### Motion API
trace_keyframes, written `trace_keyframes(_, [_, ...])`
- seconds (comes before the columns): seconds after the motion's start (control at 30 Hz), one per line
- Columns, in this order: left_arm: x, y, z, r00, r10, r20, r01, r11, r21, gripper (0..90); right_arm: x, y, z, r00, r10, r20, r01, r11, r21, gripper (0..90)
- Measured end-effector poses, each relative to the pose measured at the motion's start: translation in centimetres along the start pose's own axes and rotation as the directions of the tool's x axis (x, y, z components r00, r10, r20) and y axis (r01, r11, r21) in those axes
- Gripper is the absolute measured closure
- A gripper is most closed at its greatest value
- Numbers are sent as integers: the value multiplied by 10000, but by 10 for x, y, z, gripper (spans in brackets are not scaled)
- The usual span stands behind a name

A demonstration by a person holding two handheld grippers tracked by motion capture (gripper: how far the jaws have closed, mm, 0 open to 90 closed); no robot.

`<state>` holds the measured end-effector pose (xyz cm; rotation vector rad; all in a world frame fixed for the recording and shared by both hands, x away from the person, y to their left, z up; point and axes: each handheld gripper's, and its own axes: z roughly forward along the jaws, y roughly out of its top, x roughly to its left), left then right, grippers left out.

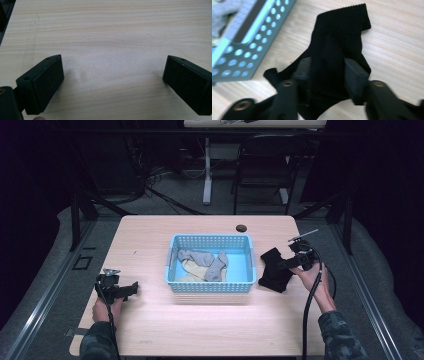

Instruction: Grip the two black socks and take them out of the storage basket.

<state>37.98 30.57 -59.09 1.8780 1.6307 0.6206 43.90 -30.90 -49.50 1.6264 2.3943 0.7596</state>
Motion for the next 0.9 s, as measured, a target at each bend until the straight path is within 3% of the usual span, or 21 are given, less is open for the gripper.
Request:
trace_keyframes(0.23, [0, 0, 0, 10000, 6, -2, -6, 10000, -1, 34, 5, -11, -19, 9990, -442, -66, 439, 9980, -460, 139])
trace_keyframes(0.27, [0, 0, 0, 10000, 4, -1, -4, 10000, 1, 34, 7, -13, -22, 9986, -485, -229, 472, 9974, -547, 136])
trace_keyframes(0.33, [0, 0, 0, 10000, 8, 0, -8, 10000, 3, 34, 9, -18, -26, 9979, -643, -119, 635, 9964, -569, 73])
trace_keyframes(0.63, [0, 0, 0, 10000, 8, 2, -8, 10000, 4, 34, 12, -47, -40, 9954, -956, 4, 954, 9930, -690, 0])
trace_keyframes(0.9, [0, 1, 0, 10000, 30, -8, -30, 10000, 2, 35, 15, -90, -26, 9921, -1251, 37, 1252, 9918, -251, 0])
